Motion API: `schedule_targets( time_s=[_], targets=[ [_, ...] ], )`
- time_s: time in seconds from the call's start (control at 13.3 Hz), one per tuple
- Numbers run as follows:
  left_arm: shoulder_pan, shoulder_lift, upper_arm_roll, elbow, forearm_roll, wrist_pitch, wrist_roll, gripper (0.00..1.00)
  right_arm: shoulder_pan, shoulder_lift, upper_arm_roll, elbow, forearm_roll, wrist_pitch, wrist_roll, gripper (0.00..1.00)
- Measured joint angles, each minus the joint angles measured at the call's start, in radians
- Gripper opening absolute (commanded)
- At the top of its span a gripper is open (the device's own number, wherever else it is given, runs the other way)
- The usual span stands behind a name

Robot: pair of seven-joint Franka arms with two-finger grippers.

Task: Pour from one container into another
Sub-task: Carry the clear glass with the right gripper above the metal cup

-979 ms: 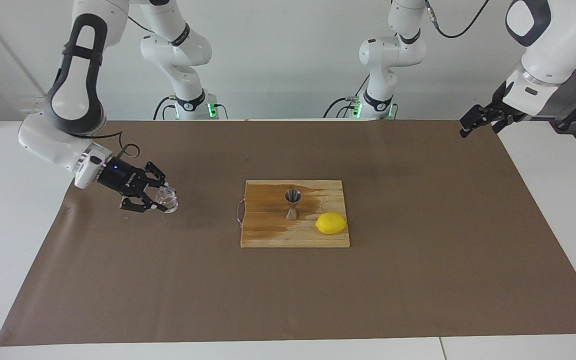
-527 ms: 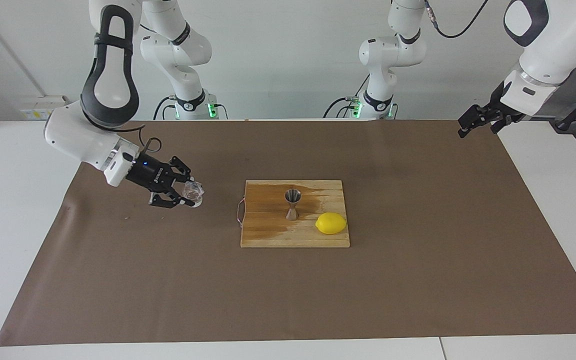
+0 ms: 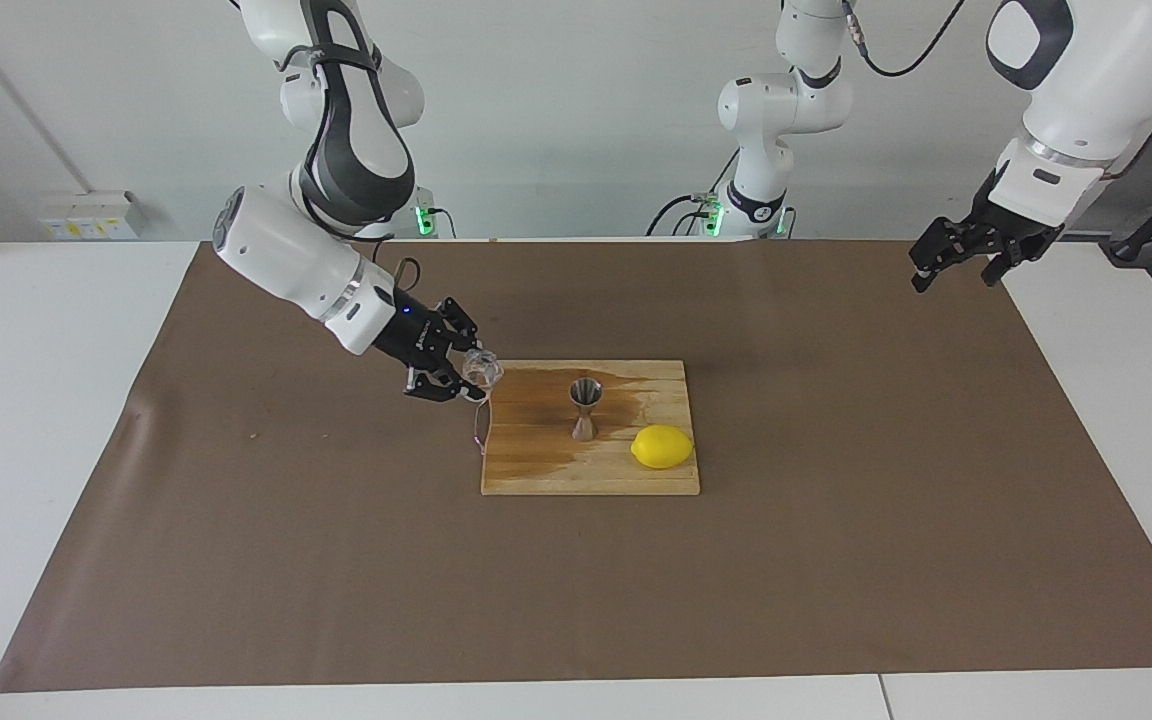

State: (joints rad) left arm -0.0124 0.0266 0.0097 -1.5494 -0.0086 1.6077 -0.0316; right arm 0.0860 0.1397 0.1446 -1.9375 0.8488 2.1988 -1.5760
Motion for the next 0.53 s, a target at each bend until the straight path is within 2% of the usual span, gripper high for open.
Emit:
schedule_targets(
  time_s=[0.53],
  targets=[
    [0.0,0.0,0.002,-0.001,0.0,0.028,0.059,1.0,0.016,0.0,0.085,0.0,-0.13,0.049,0.152,0.2]
  ],
)
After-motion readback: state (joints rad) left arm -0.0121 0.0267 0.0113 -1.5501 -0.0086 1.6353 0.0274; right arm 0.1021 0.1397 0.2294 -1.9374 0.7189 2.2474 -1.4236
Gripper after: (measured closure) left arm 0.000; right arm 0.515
